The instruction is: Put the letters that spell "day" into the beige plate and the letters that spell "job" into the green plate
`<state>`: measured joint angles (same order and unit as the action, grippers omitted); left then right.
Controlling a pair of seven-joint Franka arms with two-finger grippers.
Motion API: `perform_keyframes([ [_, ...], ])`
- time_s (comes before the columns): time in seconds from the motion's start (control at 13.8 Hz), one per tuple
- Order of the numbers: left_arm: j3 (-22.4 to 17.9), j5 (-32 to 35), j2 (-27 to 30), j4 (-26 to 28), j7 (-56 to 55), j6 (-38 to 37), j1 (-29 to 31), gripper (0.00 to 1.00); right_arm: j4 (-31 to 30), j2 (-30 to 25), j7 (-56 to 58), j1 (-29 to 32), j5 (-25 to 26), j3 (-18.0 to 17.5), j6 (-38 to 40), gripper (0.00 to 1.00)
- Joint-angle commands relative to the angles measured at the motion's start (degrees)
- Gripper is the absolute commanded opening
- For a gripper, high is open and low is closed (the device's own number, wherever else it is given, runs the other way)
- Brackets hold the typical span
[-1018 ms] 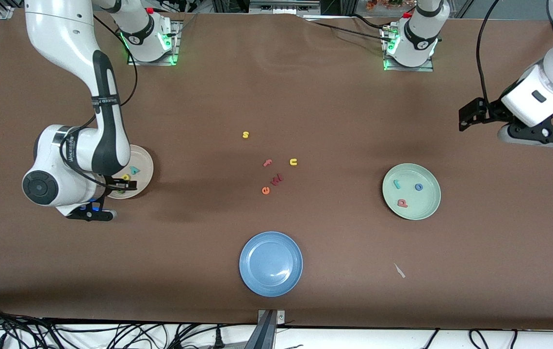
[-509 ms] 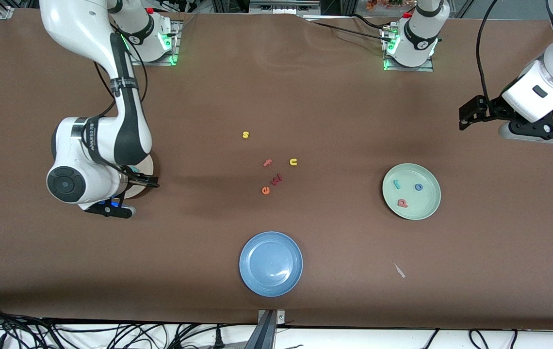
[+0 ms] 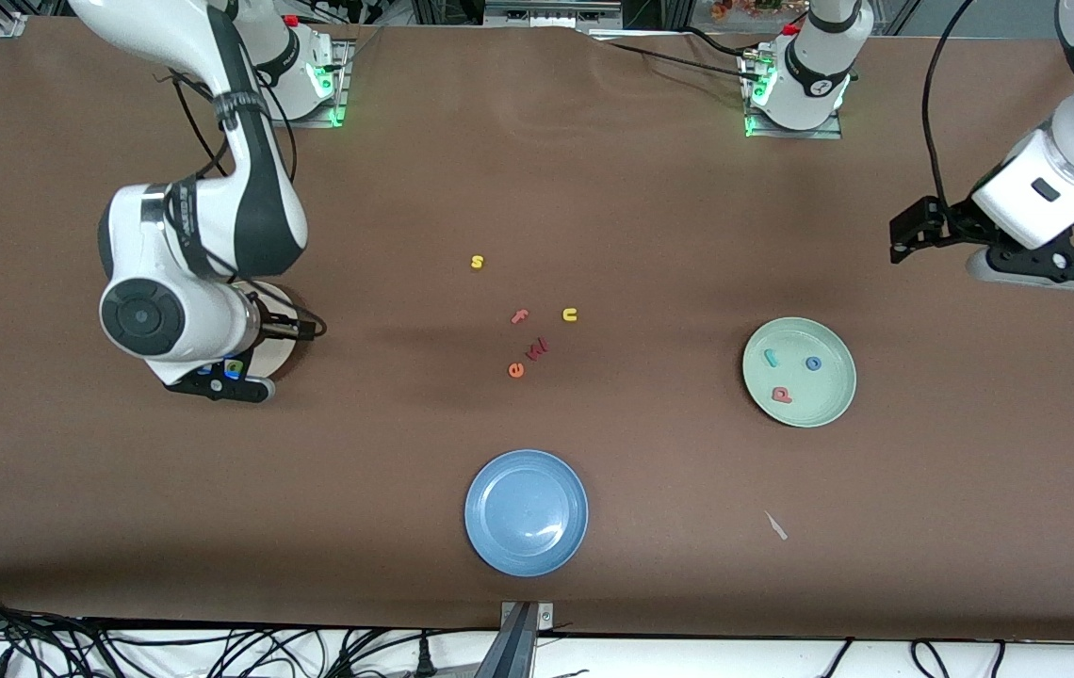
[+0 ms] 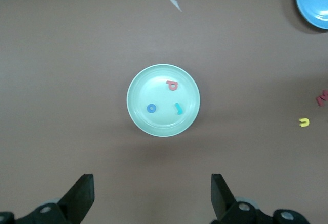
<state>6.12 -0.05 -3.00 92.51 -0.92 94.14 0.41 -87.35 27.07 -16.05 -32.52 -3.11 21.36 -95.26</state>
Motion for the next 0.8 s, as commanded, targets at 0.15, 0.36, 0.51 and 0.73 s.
perform_keyframes([
  [0.15, 0.65, 4.08, -0.26, -1.88, -0.14, 0.43, 0.29, 1.00, -8.54, -14.22, 4.25, 16.22, 5.48, -17.02, -3.10, 1.00],
  [0.36, 0.74, 3.92, 0.36, -2.06, -0.22, -0.10, 0.29, 1.00, -8.28, -19.41, 14.45, 20.99, 5.57, -18.37, -0.39, 1.00],
  [0.51, 0.91, 4.09, 0.53, -2.07, 0.30, -0.97, 0.29, 1.00, -7.49, -21.52, 14.91, 23.19, 5.04, -18.37, 4.10, 1.00],
  [0.73, 1.00, 4.00, 0.45, -2.07, -0.22, -3.16, 0.21, 1.00, -6.35, -23.81, 15.87, 25.83, 3.21, -18.46, 7.01, 1.00],
])
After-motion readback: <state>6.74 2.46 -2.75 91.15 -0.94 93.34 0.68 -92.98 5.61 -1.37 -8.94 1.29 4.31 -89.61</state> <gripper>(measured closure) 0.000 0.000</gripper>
